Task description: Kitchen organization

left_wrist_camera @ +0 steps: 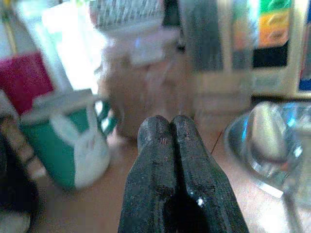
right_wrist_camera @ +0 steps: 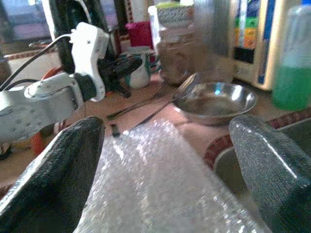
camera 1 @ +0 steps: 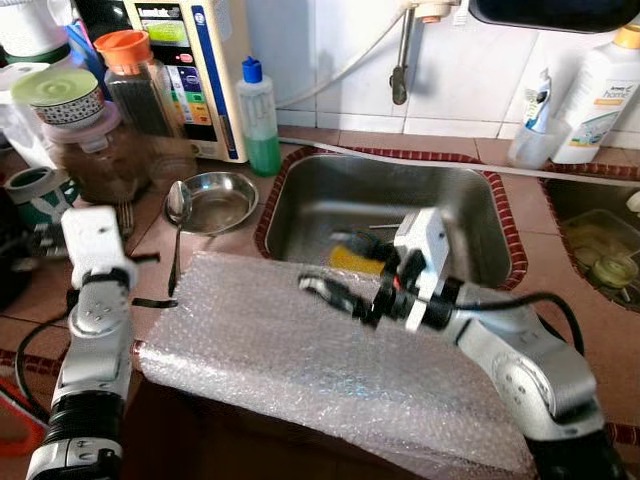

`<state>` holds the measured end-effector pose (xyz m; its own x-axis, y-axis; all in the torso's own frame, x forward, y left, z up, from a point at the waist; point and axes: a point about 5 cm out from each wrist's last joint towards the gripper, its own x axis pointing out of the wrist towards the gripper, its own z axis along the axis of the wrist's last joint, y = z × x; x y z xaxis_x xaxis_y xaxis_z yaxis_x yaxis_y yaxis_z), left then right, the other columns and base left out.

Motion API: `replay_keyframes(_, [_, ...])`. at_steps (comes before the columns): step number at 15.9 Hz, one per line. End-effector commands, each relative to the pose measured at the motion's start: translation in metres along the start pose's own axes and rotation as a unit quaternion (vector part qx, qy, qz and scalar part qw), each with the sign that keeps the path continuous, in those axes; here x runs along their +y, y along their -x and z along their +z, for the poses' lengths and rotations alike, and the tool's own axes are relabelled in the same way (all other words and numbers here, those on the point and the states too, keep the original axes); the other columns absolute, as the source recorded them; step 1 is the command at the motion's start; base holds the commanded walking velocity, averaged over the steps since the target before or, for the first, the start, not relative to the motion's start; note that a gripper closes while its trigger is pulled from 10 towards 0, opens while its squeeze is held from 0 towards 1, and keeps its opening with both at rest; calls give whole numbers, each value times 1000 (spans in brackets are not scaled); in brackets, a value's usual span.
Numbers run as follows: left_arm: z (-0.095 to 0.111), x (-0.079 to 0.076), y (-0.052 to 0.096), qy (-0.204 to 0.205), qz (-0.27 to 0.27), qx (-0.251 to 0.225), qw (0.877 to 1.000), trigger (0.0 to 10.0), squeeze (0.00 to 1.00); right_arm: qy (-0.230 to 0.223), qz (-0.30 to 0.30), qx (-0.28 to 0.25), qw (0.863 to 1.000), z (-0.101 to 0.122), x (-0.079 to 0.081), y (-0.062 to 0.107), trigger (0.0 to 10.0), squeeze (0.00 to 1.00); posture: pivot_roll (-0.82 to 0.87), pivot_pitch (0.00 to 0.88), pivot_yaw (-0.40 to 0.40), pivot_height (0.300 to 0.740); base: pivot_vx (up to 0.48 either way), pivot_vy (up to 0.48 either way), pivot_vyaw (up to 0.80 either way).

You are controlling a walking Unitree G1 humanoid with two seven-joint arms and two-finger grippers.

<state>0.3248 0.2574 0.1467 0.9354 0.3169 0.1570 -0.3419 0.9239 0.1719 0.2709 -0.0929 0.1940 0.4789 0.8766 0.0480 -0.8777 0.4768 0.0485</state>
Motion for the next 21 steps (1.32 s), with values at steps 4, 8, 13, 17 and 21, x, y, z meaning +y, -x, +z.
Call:
replay_keyframes(4, [-3, -3, 1, -10, -17, 14, 1000, 3725, 0, 10, -22, -10, 1000, 4, -6, 0, 10000, 0, 49, 31, 76, 740, 0, 0, 0])
replay_keyframes(8, [0, -17, -4, 29, -53, 32, 998, 10000, 1000, 16, -29, -12, 999, 3, -8, -3, 10000, 0, 49, 29, 83, 740, 0, 0, 0])
replay_keyframes(13, [1, -32, 9, 45, -98, 30, 994, 10000, 1000, 19, -36, -13, 999, 2, -9, -3, 10000, 0, 47, 28, 88, 740, 0, 0, 0])
replay_keyframes(17, [0, -31, 17, 53, -115, 33, 991, 10000, 1000, 21, -35, -9, 999, 1, -9, -2, 10000, 0, 51, 31, 84, 740, 0, 0, 0])
replay_keyframes(21, [-1, -39, 31, 78, -130, 44, 987, 10000, 1000, 22, -39, -11, 999, 1, -10, -3, 10000, 0, 53, 30, 80, 740, 0, 0, 0])
